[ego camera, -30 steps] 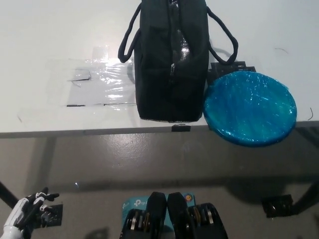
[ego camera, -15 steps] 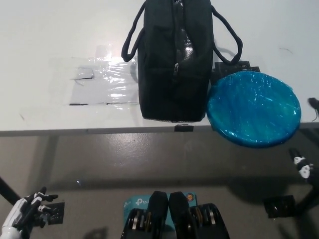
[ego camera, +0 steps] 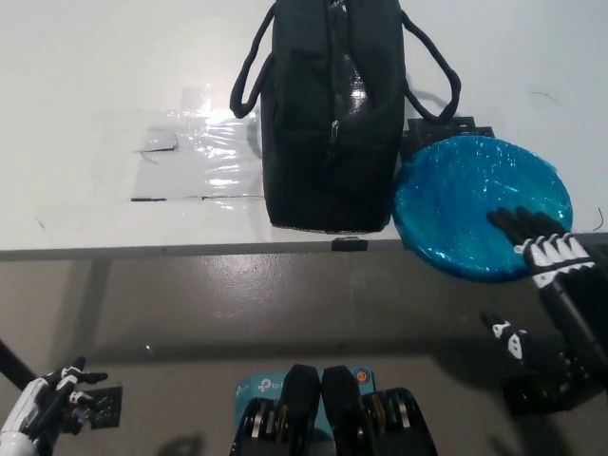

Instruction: The robot uses its right hand to pick up a stack of plates kept in the middle of the desk and put it inside a bag kept next to it

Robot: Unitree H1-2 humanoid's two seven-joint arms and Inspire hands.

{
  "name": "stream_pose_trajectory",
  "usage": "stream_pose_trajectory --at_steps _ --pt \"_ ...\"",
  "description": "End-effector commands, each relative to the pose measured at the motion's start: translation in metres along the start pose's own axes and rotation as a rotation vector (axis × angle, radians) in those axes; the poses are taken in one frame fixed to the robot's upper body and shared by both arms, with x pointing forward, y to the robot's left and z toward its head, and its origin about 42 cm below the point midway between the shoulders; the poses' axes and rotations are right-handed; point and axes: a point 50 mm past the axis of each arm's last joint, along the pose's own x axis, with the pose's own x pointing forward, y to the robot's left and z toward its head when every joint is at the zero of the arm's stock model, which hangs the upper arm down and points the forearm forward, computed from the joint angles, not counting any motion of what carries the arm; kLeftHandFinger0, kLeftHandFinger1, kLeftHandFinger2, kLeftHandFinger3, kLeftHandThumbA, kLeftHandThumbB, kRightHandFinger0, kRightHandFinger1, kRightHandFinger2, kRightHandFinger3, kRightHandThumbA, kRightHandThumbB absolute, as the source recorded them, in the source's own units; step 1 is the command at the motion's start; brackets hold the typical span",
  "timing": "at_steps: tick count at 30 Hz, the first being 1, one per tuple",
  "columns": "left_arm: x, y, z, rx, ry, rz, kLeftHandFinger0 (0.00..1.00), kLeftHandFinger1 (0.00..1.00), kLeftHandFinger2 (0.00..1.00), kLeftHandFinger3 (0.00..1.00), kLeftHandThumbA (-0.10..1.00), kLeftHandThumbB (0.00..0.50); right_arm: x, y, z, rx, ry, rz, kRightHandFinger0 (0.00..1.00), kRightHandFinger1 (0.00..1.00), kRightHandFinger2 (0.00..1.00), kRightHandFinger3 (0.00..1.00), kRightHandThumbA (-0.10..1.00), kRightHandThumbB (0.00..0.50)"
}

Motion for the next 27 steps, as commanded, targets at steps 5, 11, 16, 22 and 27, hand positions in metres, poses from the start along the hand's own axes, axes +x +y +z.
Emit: stream_pose_trajectory --at_steps 5,11,16,22,27 --pt "-0.003 0.014 0.016 0.035 -0.059 -0.01 0.08 0.3 0.54 0.65 0.59 0.5 0.044 -0.039 -0.023 -0.179 0.019 0.009 1.0 1.0 1.0 1.0 0.74 0.5" --pt "-0.002 0.015 0.018 0.039 -0.074 -0.014 0.07 0.3 0.51 0.62 0.59 0.5 0.081 -0.074 -0.025 -0.288 0.027 -0.04 1.0 1.0 1.0 1.0 0.74 0.5" --pt "-0.001 0.016 0.021 0.042 -0.074 -0.012 0.07 0.31 0.5 0.6 0.59 0.5 0.081 -0.065 -0.026 -0.261 0.036 -0.035 1.0 1.0 1.0 1.0 0.76 0.5" --pt "-0.002 0.015 0.021 0.043 -0.077 -0.021 0.08 0.32 0.53 0.6 0.58 0.5 0.08 -0.036 -0.01 -0.204 0.022 0.044 1.0 1.0 1.0 1.0 0.7 0.5" --pt "-0.001 0.016 0.021 0.05 -0.074 -0.019 0.09 0.31 0.52 0.59 0.59 0.5 0.076 -0.02 0.003 -0.192 0.008 0.098 1.0 1.0 1.0 1.0 0.69 0.5"
